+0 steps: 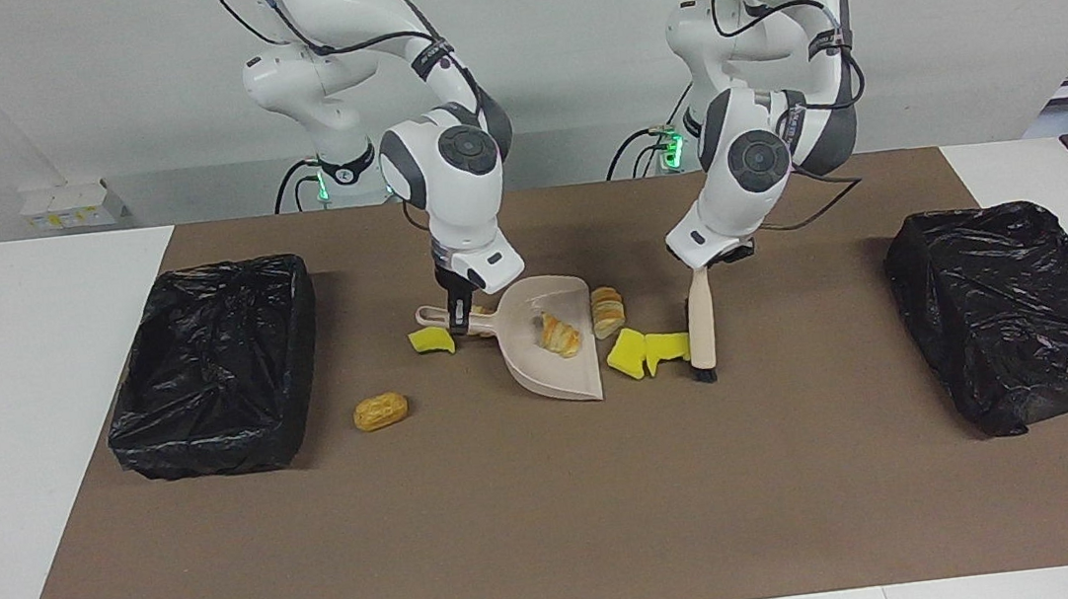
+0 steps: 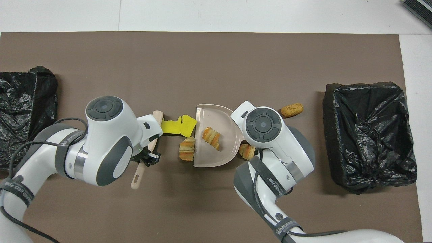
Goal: Sweep and dump trash in bin
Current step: 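Push the remaining pieces into the dustpan with the left gripper's brush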
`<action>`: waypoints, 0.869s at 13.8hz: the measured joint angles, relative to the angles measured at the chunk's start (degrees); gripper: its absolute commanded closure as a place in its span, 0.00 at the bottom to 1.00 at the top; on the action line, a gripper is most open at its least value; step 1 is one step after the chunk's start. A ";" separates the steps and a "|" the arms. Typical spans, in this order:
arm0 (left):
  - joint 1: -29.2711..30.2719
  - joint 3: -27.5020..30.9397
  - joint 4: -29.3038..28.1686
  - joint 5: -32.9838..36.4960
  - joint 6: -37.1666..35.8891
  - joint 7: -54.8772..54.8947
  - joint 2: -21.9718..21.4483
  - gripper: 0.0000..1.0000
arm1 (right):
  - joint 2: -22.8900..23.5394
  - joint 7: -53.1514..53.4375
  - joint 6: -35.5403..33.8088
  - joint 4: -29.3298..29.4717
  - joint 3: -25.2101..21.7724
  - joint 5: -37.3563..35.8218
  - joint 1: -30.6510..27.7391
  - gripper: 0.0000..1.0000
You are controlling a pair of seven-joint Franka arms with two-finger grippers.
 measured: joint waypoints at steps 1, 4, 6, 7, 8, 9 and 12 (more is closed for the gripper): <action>-1.85 -0.06 0.00 -1.16 0.00 -0.74 -0.16 1.00 | 0.47 0.00 0.89 0.01 0.00 0.33 0.00 1.00; -6.67 -0.14 -0.04 -3.49 -0.01 -2.42 -0.64 1.00 | 1.16 0.00 3.43 0.04 -0.02 3.08 -0.02 1.00; -8.43 -0.16 -0.04 -4.39 -0.01 -2.82 -1.02 1.00 | 1.28 0.00 3.78 0.05 -0.04 3.75 -0.03 1.00; -8.86 -0.16 -0.02 -5.04 0.04 -2.99 -1.18 1.00 | 1.33 0.00 3.87 0.07 -0.05 3.89 -0.05 1.00; -9.23 -0.11 0.02 -5.70 0.20 -3.33 -1.32 1.00 | 1.35 -0.04 3.87 0.07 -0.05 3.94 -0.08 1.00; -9.61 -0.14 0.06 -6.75 0.71 -3.94 -1.41 1.00 | 1.37 -0.62 3.88 0.09 -0.05 3.96 -0.13 1.00; -12.24 -0.15 0.11 -8.67 3.73 -10.46 -1.44 1.00 | 1.63 -5.72 3.89 0.48 -0.06 4.22 -1.40 1.00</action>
